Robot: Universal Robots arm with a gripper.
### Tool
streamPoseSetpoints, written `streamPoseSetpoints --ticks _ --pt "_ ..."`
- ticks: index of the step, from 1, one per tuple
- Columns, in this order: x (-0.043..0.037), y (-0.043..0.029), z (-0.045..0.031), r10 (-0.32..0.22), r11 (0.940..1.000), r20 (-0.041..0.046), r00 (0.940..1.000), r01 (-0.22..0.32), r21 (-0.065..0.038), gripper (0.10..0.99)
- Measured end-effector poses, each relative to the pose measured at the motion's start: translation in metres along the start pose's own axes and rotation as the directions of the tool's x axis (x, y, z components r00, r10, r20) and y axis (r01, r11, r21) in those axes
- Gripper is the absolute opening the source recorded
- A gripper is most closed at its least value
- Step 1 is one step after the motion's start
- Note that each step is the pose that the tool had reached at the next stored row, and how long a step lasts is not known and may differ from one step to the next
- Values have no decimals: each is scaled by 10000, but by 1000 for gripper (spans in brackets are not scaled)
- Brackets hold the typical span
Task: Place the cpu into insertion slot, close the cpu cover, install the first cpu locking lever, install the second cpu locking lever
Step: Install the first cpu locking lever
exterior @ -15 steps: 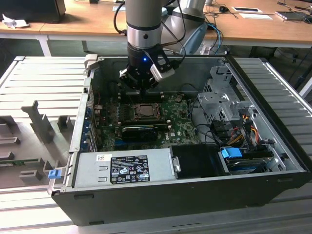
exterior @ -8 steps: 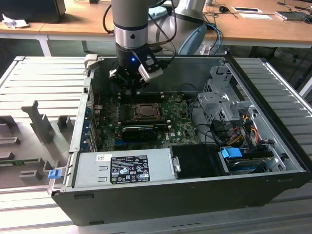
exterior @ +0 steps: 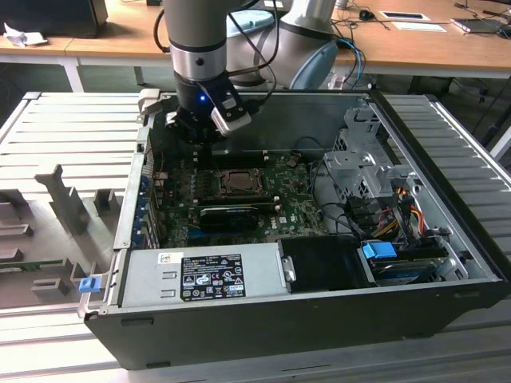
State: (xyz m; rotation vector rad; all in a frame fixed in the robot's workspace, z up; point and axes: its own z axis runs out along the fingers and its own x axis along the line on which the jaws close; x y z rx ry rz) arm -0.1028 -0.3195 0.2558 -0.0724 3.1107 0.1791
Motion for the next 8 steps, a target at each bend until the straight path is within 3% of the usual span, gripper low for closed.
streamPoseSetpoints --ticks 8 --pt "128 9 -2 0 10000 1 10000 0 -13 106"
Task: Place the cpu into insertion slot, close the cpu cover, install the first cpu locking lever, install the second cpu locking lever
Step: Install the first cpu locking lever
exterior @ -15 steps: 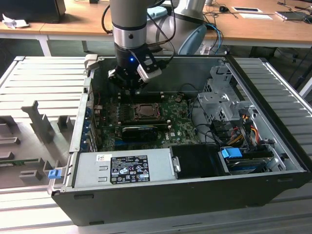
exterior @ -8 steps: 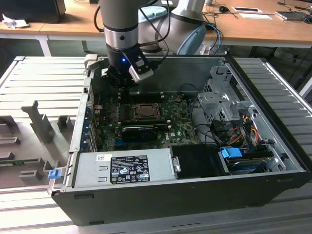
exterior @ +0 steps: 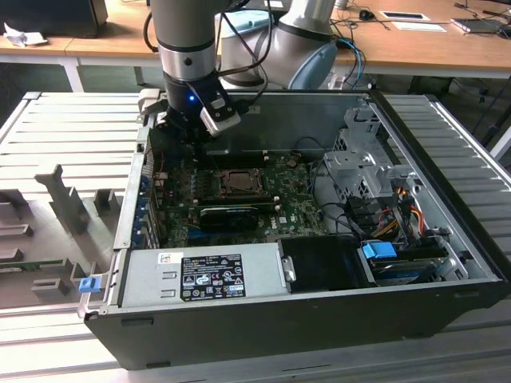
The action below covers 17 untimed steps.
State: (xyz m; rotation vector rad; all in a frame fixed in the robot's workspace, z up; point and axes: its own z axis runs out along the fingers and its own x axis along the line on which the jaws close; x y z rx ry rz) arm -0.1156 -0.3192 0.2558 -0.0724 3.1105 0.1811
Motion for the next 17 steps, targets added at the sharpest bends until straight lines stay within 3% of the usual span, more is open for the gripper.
streamPoseSetpoints --ticks 10,17 --pt "4 46 5 -1 10000 -1 10000 1 0 106" --pt "0 122 15 -1 10000 1 10000 1 -1 106"
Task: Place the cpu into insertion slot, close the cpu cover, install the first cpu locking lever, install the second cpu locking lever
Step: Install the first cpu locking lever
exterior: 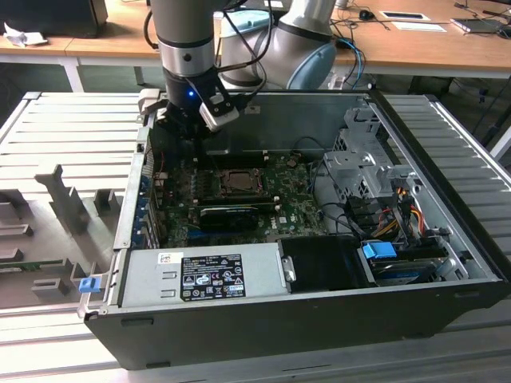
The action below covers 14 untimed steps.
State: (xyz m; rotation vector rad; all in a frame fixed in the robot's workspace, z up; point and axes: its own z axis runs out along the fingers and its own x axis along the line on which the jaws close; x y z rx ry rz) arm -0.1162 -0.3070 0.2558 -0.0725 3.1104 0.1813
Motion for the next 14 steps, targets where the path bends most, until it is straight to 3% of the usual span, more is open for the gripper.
streamPoseSetpoints --ticks 2,10,14 --pt "-5 13 1 0 10000 -1 10000 0 1 106" --pt "-154 27 7 0 10000 -2 10000 0 2 106" --pt "-180 26 8 0 10000 -1 10000 0 -2 106"
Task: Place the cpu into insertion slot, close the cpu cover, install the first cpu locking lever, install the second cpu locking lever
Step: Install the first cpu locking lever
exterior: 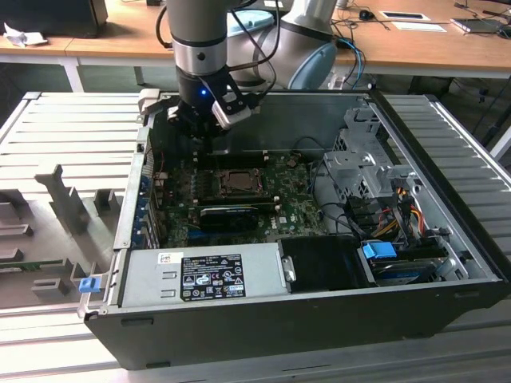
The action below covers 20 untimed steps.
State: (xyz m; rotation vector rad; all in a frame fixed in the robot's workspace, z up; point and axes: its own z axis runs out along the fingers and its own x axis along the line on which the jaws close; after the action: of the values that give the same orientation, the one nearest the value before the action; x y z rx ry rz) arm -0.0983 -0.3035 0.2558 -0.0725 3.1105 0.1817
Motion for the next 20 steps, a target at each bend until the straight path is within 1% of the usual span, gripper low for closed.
streamPoseSetpoints --ticks 4,8,11,20 --pt "-13 0 0 0 10000 0 10000 0 -1 106" --pt "-67 -3 2 0 10000 0 10000 0 -5 106" --pt "-78 -4 2 0 10000 0 10000 0 -4 106" --pt "-158 -8 12 -1 10000 0 10000 1 -5 106"
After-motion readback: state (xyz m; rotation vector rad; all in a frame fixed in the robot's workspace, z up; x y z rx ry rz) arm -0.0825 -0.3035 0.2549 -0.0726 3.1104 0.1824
